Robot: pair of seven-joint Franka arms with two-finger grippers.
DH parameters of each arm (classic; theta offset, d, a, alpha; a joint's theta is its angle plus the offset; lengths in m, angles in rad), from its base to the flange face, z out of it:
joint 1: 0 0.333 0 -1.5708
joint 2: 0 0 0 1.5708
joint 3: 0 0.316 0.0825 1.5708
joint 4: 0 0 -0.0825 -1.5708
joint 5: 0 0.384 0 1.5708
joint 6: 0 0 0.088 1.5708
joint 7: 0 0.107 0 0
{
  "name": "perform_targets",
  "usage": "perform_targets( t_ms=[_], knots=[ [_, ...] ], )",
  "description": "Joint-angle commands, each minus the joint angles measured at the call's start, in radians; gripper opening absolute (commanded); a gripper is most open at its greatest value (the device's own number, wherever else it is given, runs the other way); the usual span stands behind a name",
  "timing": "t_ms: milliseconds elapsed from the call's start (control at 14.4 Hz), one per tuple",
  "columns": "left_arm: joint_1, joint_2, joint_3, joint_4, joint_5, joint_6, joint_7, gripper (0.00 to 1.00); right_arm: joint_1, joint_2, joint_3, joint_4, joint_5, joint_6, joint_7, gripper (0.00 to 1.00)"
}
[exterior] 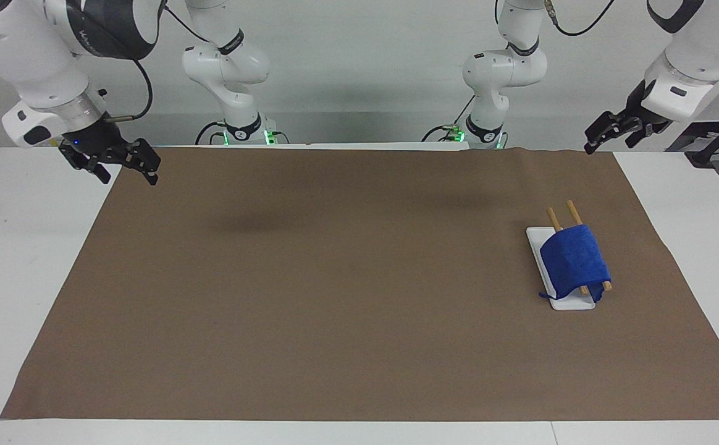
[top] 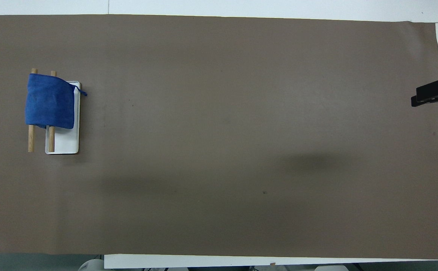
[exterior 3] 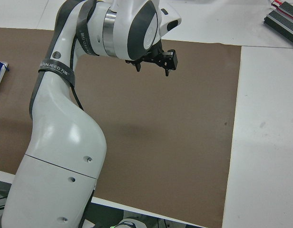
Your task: Right arm passes towel to left arm to hang
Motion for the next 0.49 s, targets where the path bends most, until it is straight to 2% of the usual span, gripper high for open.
perform_targets(
  t_ms=[0,416],
  knots=[
    [-0.021,0.063,0.007,0.058,-0.002,-0.025,0.036,1.0,-0.001,-0.019,0.0,-0.019,-0.009,-0.004,-0.003,1.0],
    [-0.023,0.062,0.003,0.028,-0.034,-0.005,0.07,1.0,-0.001,-0.019,0.0,-0.019,-0.009,-0.004,-0.003,1.0]
  ],
)
